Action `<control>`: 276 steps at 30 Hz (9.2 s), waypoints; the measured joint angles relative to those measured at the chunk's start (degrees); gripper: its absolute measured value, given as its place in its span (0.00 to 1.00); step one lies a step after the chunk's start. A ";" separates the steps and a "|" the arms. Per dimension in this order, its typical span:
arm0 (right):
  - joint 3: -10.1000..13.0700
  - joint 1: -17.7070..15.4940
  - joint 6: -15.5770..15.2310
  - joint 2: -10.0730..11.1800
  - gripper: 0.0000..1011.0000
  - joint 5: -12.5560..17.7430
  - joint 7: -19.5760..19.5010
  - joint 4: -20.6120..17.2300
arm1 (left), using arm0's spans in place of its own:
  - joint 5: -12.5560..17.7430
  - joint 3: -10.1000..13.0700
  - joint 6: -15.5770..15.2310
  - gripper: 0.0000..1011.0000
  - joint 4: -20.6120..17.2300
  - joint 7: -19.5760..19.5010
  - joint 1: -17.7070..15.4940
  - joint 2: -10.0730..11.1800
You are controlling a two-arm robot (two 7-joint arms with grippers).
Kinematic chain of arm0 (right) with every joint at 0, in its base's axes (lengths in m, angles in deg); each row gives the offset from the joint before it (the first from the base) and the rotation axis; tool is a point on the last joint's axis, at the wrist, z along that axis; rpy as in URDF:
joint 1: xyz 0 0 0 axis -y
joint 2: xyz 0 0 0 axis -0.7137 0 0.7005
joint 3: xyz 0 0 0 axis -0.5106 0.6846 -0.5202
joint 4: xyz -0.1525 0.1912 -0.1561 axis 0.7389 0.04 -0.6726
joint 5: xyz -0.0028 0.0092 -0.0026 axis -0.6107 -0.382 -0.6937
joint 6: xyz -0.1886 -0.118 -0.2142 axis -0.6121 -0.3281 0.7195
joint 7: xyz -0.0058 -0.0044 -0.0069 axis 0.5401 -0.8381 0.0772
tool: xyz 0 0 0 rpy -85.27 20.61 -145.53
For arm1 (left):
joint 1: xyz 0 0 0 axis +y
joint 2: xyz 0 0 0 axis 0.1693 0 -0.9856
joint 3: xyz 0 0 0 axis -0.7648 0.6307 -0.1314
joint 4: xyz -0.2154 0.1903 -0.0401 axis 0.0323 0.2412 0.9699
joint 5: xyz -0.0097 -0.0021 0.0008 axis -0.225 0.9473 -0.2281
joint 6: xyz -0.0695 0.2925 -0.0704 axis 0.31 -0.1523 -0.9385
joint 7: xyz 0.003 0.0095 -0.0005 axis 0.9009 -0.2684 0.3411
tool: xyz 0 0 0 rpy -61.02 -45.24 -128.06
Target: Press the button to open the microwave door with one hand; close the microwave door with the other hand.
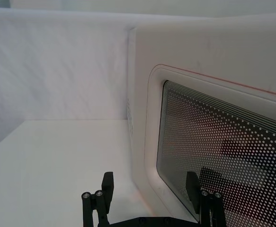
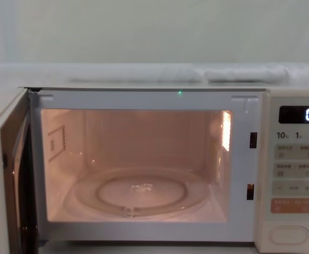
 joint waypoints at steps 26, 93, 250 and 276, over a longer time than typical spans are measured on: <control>0.63 2.30 0.13 1.73 0.02 3.23 1.70 2.64 | 0.00 0.00 0.00 0.99 0.00 0.00 0.00 0.00; 0.57 2.20 0.13 1.63 0.99 2.92 1.57 2.50 | 0.00 0.00 0.00 0.98 0.00 0.00 0.00 0.00; 0.57 2.20 0.13 1.63 0.99 2.92 1.57 2.50 | -8.87 23.44 -6.87 0.00 2.50 -20.07 -26.79 6.86; 0.57 2.21 0.13 1.63 0.99 2.92 1.57 2.50 | 1.42 27.53 -10.69 0.00 13.06 -14.47 -36.09 -1.39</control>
